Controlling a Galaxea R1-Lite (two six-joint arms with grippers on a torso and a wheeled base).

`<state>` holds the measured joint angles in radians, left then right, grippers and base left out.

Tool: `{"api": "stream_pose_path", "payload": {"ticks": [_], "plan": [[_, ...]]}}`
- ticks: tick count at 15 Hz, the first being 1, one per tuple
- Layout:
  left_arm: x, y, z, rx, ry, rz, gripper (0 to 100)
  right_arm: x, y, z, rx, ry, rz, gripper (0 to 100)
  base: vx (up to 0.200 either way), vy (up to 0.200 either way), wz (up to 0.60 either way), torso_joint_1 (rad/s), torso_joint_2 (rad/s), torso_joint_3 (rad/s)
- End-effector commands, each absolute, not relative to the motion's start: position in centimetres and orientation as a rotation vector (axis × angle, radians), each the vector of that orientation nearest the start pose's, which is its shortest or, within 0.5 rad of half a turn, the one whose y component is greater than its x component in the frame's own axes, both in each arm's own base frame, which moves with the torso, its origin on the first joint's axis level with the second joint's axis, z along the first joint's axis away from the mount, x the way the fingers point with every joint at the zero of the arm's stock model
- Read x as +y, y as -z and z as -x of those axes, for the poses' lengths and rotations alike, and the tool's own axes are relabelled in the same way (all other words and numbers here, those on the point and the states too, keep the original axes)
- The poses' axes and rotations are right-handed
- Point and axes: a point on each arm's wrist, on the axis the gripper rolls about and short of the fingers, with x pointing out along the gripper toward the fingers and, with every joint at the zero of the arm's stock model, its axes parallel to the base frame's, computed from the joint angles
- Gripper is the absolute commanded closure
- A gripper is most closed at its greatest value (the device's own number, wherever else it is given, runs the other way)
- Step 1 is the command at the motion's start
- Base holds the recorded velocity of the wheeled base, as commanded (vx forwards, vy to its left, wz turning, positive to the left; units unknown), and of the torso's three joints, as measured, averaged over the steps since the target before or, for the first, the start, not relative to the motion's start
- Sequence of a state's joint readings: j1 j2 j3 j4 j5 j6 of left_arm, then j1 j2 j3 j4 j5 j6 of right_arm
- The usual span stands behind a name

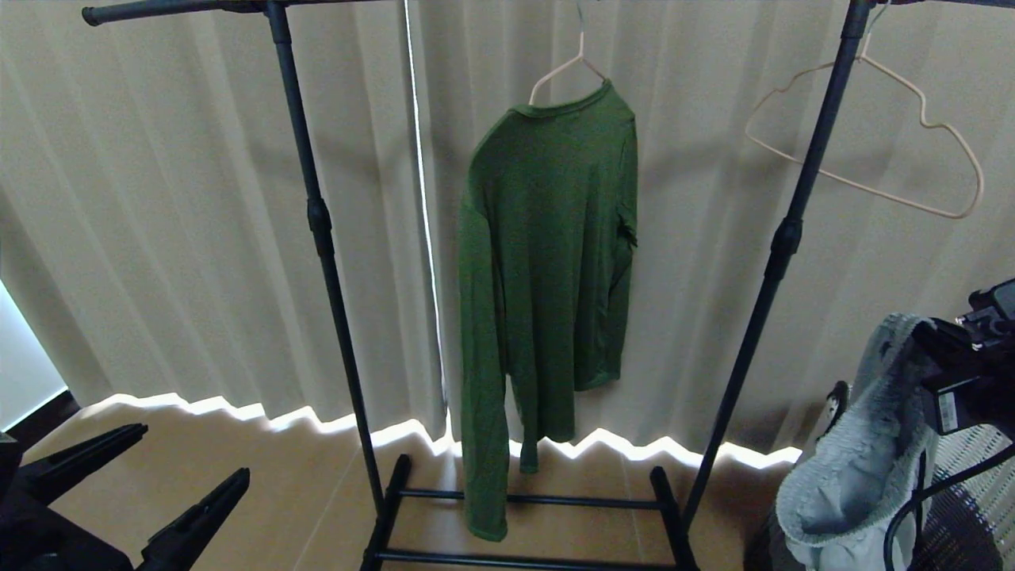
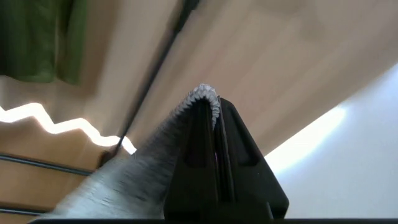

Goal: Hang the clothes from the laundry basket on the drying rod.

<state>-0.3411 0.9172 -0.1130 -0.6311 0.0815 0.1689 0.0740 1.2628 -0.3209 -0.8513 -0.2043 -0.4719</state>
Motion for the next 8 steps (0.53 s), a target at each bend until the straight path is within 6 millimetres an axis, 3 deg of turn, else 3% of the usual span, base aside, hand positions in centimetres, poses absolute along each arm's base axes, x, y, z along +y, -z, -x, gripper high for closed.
{"api": "stream_pose_path", "payload": {"ticks": [1, 8], "plan": [[-3.3, -14.2, -8.7, 0.165, 0.315, -0.213, 0, 1.5, -18.1, -17.7, 0.106, 0.068, 0.485, 100, 0.0, 0.0, 0.0, 0.0, 0.0, 0.0], [-4.0, -15.0, -10.1, 0.169, 0.354, -0.27, 0, 4.6, -18.9, -17.7, 0.042, -0.092, 0.419, 100, 0.0, 0.0, 0.0, 0.0, 0.0, 0.0]]}}
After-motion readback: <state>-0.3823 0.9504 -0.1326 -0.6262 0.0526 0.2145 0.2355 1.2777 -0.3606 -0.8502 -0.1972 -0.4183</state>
